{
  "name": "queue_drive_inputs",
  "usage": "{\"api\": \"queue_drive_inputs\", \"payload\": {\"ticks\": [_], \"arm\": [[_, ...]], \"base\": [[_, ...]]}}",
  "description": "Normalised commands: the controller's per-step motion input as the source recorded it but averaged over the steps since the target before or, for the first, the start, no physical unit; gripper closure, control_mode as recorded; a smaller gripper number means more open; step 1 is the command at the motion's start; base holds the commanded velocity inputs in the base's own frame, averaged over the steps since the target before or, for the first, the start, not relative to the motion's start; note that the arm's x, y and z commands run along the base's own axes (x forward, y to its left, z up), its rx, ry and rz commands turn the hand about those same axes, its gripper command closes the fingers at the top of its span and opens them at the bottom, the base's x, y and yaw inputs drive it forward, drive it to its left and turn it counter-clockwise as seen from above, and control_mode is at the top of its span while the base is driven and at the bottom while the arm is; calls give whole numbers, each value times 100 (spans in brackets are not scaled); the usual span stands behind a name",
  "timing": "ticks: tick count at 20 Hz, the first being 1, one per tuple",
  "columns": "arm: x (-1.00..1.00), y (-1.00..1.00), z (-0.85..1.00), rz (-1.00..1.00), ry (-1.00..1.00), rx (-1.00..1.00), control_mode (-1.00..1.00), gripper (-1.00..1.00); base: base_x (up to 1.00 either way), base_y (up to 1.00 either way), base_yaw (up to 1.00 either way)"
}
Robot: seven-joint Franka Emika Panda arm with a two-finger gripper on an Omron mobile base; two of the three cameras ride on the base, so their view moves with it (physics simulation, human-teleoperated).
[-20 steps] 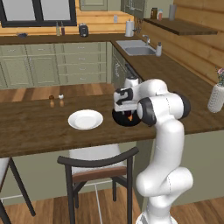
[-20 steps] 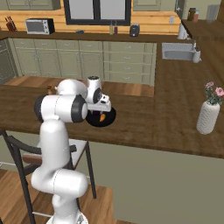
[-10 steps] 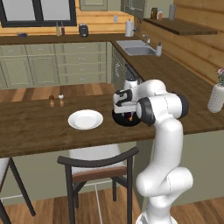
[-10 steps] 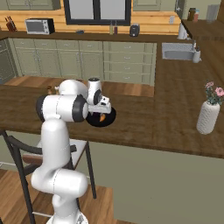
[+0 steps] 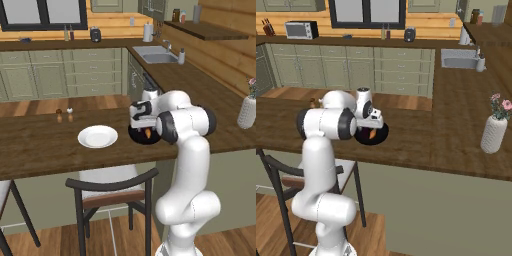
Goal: Pick the chicken drumstick and eggplant from their plates and place them in the bowl. Then put the bowl in the fridge.
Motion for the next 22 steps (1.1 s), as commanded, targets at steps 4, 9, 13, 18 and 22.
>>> {"api": "queue_drive_inputs", "payload": {"ticks": [4, 9, 13, 18, 22], "arm": [[-36, -65, 70, -22, 2, 17, -100, -100], [-70, -59, 21, -16, 0, 20, -100, -100], [-50, -42, -21, -14, 0, 13, -100, -100], [25, -1, -26, -7, 0, 0, -100, -100], [42, 0, -25, 0, -2, 0, -100, -100]], "base": [[0, 0, 0], [0, 0, 0], [0, 0, 0], [0, 0, 0], [0, 0, 0]]}}
